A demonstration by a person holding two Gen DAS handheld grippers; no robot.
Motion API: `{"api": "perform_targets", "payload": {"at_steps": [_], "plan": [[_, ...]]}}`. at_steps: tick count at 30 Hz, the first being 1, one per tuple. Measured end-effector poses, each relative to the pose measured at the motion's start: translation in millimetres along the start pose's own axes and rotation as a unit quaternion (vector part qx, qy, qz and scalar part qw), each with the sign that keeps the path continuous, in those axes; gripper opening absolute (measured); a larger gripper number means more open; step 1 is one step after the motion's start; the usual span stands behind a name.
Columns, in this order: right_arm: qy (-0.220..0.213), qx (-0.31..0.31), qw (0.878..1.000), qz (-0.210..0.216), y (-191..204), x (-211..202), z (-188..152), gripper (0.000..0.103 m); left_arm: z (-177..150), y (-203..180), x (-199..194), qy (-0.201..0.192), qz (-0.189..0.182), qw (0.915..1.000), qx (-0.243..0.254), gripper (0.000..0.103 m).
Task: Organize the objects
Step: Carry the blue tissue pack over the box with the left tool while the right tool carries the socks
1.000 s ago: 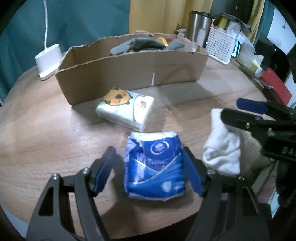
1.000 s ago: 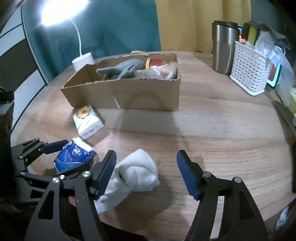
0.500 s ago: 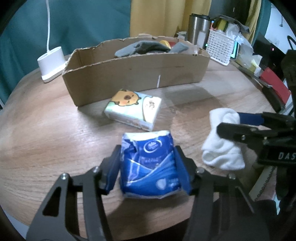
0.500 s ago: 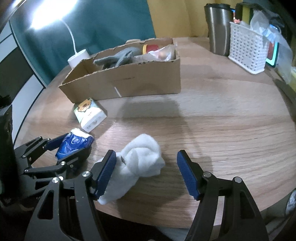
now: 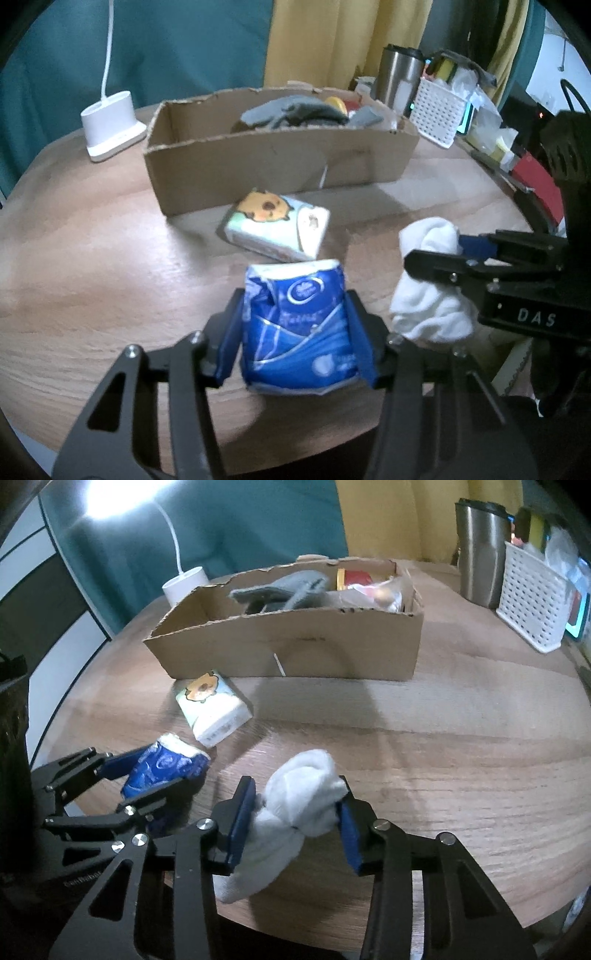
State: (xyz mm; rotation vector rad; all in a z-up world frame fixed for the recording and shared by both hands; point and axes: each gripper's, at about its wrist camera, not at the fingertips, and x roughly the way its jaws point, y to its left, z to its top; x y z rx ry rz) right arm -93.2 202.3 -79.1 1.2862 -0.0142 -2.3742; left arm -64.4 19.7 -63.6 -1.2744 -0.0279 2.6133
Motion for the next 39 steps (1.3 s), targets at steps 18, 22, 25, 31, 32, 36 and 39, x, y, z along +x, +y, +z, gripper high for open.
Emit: {"api": "perform_targets", "payload": {"at_steps": [18,22,25,31,32,36,39], "plan": [[-0.057,-0.046,0.997,-0.010,14.6,-25.9,42.1,0.044,28.5,24.6,-28.8,-0.056,0.029,0.9977,-0.025,0.053],[-0.064,-0.051,0.997,-0.006,15.5,-29.0,50.8,0.044,37.5,27.5,-33.9,-0.066,0.029,0.9969,-0.031,0.053],[-0.069,-0.054,0.996,-0.006,15.2,-30.3,56.8,0.044,43.7,28.6,-35.8,-0.071,0.028,0.9965,-0.034,0.053],[-0.081,-0.055,0.995,-0.005,12.8,-35.4,67.5,0.044,56.0,30.3,-37.2,-0.076,0.031,0.9960,-0.037,0.053],[-0.083,-0.055,0.995,-0.008,12.0,-35.4,69.4,0.044,57.7,30.4,-37.7,-0.077,0.032,0.9958,-0.037,0.053],[-0.087,-0.054,0.995,-0.008,8.8,-35.2,74.8,0.044,64.4,31.9,-39.7,-0.083,0.034,0.9953,-0.038,0.053],[-0.091,-0.056,0.994,-0.005,9.0,-36.8,80.1,0.044,69.6,34.7,-40.3,-0.086,0.036,0.9949,-0.040,0.053]]}}
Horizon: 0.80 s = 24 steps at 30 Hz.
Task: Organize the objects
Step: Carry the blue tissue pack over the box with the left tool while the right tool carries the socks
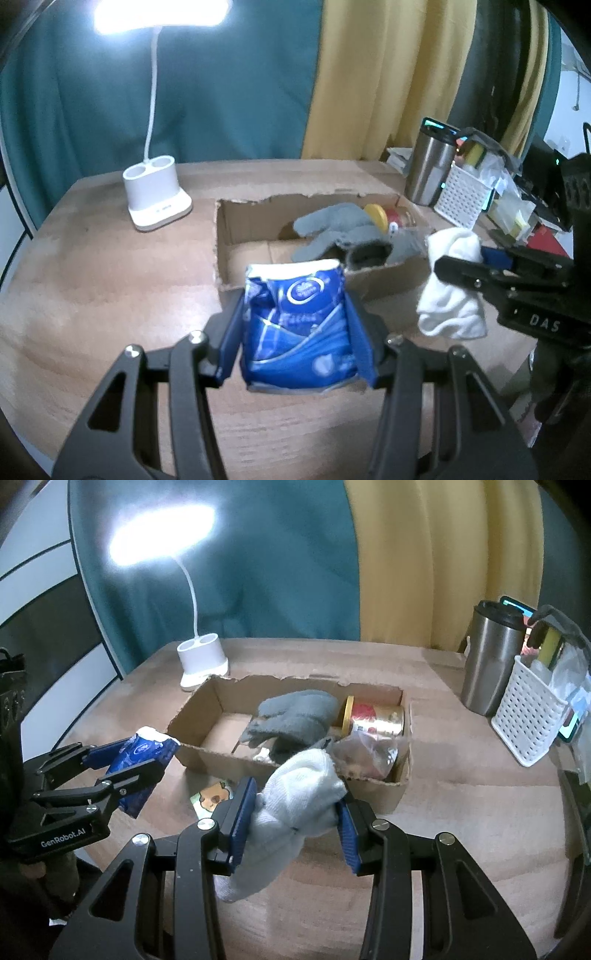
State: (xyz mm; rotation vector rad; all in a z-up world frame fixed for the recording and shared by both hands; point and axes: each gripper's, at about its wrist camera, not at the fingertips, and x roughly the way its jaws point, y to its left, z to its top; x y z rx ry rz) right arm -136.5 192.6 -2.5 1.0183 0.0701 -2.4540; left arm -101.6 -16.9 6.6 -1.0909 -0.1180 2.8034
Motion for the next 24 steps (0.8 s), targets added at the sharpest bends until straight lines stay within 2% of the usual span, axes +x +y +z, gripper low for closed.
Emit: {"api": "perform_targets", "payload": {"at_steps": [10,24], "plan": [[0.003,-0.013,1.000,0.022,4.1,7.2,11.0,0.044,13.5,11.2,3.0,-0.008,0.014,0.9999,-0.004,0.053],[0.002,-0.021,0.999,0.037,7.3,20.8,29.3,0.044,30.5,15.3,19.3,-0.009,0.013,0.9998,-0.010,0.053]]}}
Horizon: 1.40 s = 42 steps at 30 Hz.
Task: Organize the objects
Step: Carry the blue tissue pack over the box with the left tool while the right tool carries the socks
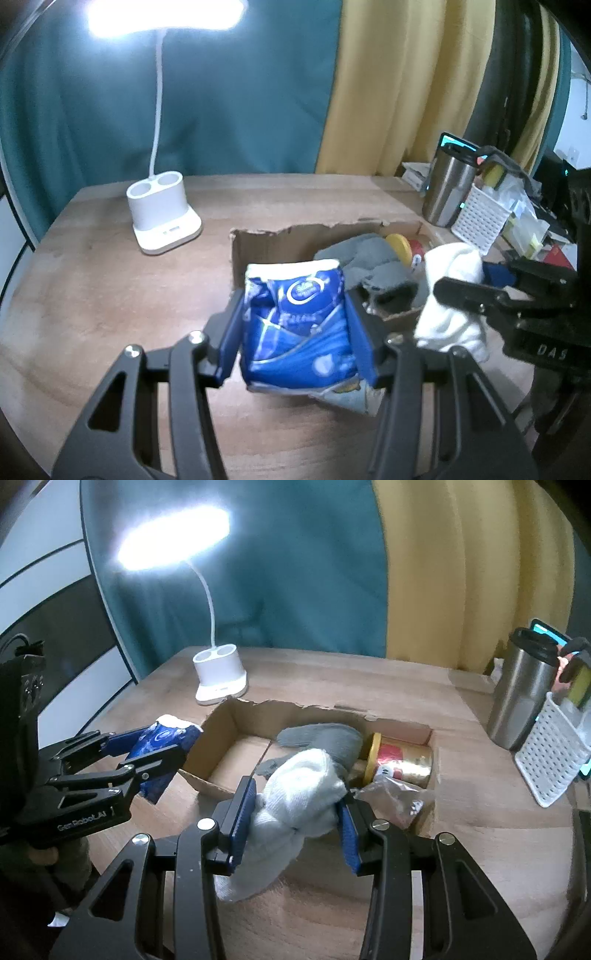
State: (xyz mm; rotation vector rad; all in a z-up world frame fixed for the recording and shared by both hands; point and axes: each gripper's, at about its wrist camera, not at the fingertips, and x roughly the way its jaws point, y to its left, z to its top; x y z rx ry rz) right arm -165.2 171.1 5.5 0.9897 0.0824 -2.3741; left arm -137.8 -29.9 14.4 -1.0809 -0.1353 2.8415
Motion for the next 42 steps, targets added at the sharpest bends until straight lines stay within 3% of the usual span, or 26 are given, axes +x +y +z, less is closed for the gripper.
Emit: {"api": "perform_targets", "payload": {"at_steps": [31,42], "plan": [[-0.003,-0.014,1.000,0.015,-8.1,28.4,36.2,0.044,23.8,9.9,53.8,0.015,-0.008,0.9998,-0.012,0.053],[-0.007,-0.015,1.000,0.018,-9.9,32.8,39.6,0.044,29.4,16.1,76.9,0.032,0.020,0.9990,-0.025,0.055]]}}
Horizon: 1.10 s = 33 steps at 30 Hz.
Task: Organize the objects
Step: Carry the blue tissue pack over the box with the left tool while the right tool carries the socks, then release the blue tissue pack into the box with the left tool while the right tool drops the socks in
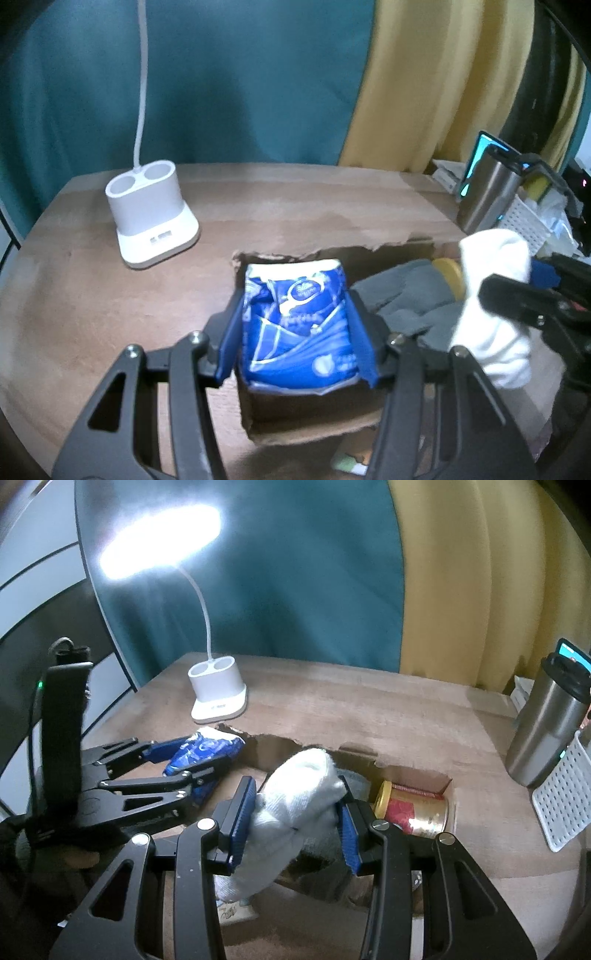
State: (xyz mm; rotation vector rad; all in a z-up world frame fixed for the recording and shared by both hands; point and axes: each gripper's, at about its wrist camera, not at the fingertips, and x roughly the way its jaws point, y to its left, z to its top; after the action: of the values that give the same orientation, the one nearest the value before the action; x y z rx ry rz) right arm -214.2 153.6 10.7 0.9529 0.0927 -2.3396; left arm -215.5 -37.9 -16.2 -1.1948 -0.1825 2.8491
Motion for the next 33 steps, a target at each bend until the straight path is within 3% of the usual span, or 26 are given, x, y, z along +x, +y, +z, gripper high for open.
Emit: {"api": "perform_targets", "payload": {"at_steps": [13,33], "plan": [[0.014,-0.013,1.000,-0.003,4.8,14.4,4.0,0.044,2.4,17.8,-11.8,-0.020,-0.011,0.9996,-0.019,0.063],[0.081,-0.073,0.994,0.008,38.0,78.2,5.2,0.047,-24.8,61.3,-8.7,0.001,0.003,0.9977,-0.067,0.063]]}}
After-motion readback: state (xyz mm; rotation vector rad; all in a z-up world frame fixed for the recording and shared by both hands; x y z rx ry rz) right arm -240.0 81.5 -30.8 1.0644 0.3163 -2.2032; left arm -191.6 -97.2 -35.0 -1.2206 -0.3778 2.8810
